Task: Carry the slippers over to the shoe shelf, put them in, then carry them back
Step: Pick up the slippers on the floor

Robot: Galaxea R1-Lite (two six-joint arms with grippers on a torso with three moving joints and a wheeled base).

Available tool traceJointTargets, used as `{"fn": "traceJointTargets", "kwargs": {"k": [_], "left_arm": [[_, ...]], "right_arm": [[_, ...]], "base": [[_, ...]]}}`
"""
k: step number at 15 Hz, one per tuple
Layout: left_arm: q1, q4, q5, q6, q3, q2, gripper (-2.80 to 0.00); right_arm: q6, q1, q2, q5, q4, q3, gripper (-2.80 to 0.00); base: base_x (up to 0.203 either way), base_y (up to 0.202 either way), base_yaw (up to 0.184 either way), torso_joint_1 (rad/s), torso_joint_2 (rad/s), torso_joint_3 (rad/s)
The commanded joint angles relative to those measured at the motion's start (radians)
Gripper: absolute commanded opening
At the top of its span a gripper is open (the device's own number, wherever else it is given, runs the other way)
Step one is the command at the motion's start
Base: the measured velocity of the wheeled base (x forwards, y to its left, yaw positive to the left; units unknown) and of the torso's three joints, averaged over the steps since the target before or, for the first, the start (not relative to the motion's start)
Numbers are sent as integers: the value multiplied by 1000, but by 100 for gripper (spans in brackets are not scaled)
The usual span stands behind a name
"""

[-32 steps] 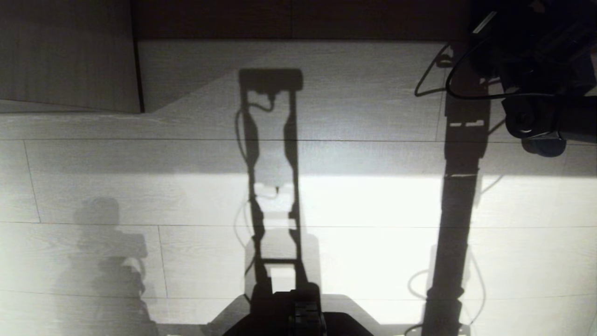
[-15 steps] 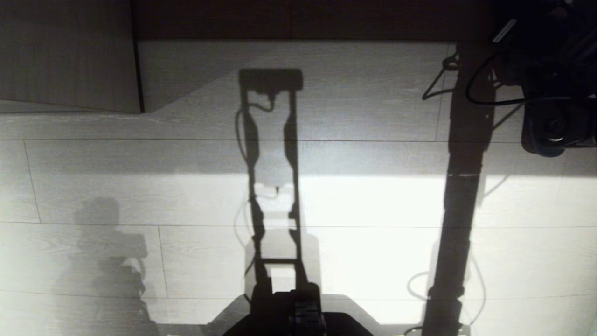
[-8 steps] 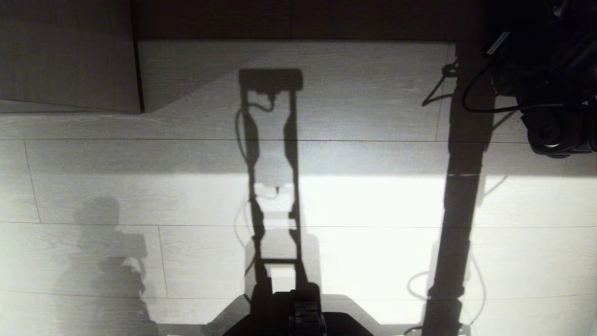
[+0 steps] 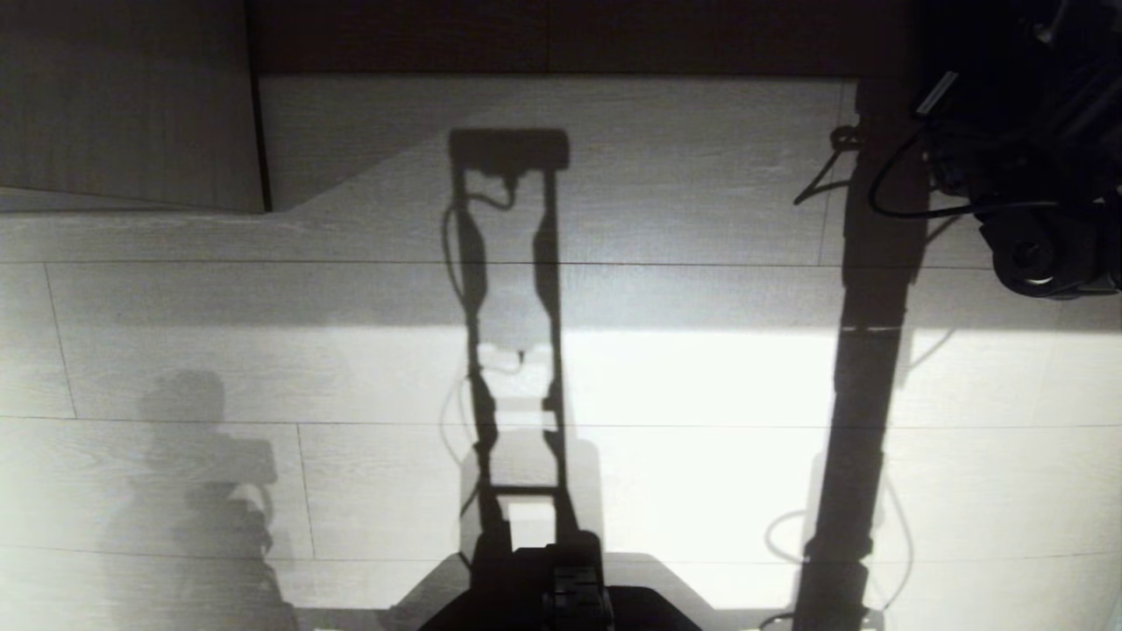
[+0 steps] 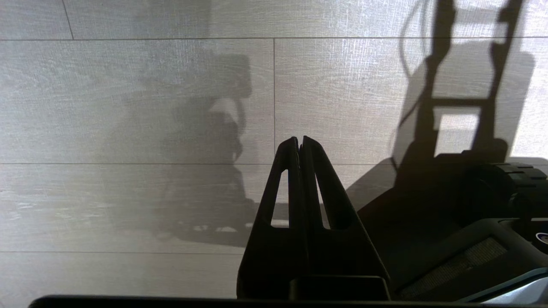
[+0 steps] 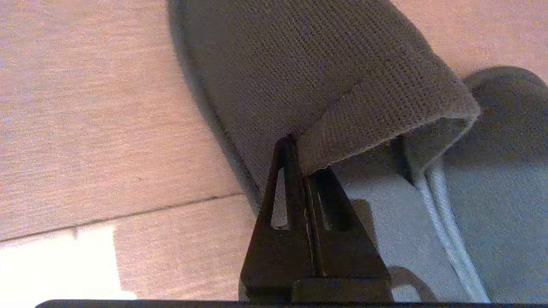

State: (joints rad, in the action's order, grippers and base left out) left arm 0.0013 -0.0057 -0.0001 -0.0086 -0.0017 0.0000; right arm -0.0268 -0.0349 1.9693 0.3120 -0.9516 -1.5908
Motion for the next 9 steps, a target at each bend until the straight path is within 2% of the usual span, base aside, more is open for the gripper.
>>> {"fn": "traceJointTargets", "kwargs": {"k": [1, 3, 5, 9], "left_arm": [[0, 0, 0, -1, 0, 0, -280], [0, 0, 0, -1, 0, 1, -280], [0, 0, 0, -1, 0, 0, -280], [0, 0, 0, -1, 0, 0, -280]], "right_arm": [[-8, 12, -16, 57, 48, 11, -280], [-11, 22, -17, 70, 53, 12, -280], [-15, 63, -19, 135, 60, 32, -280], [-17, 66, -53, 140, 63, 94, -280]], "base": [[0, 0, 0, 0, 0, 0], [0, 0, 0, 0, 0, 0], [0, 0, 0, 0, 0, 0], [0, 0, 0, 0, 0, 0]]}}
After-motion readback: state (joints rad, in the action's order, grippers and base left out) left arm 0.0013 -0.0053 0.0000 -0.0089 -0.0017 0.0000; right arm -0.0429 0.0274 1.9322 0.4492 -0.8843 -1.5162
